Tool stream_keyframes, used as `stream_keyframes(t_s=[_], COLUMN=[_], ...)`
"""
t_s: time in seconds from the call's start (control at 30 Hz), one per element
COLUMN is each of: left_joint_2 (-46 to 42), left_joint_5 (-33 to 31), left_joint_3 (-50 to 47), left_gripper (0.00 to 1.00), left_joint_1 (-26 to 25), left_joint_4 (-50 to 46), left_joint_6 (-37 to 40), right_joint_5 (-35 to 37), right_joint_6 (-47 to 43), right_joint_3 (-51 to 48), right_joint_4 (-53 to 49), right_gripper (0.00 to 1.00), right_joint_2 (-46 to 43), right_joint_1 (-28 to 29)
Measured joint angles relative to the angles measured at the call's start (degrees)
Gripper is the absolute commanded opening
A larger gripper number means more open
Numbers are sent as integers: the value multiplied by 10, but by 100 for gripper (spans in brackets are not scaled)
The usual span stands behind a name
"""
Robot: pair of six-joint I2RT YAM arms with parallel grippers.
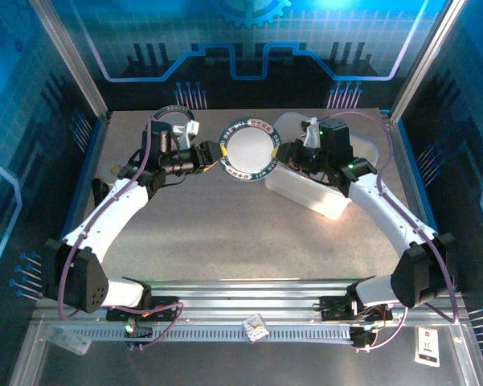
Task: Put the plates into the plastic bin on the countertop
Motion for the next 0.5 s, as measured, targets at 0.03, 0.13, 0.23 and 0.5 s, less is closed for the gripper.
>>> stream_keyframes(t_s=[0.03,0.13,0.23,0.5], left_joint_2=[0,0,1,8], left_joint_5=[0,-5,-15,-33], left_joint_3=[3,16,29,38], left_gripper=[77,99,99,99], left_joint_1=[0,2,14,109], left_joint_4=[0,-1,-12,-31], left_joint_6=[0,4,5,4], right_joint_5=[2,2,2,-2], right_joint_6=[1,7,11,12], right_joint_3=[-1,-5,-10,-16], right_joint_4=[-1,0,-1,-4], right_gripper=[0,0,0,0], right_joint_2=[0,-3,-9,-17], right_joint_1=[-1,-16,-40,-134])
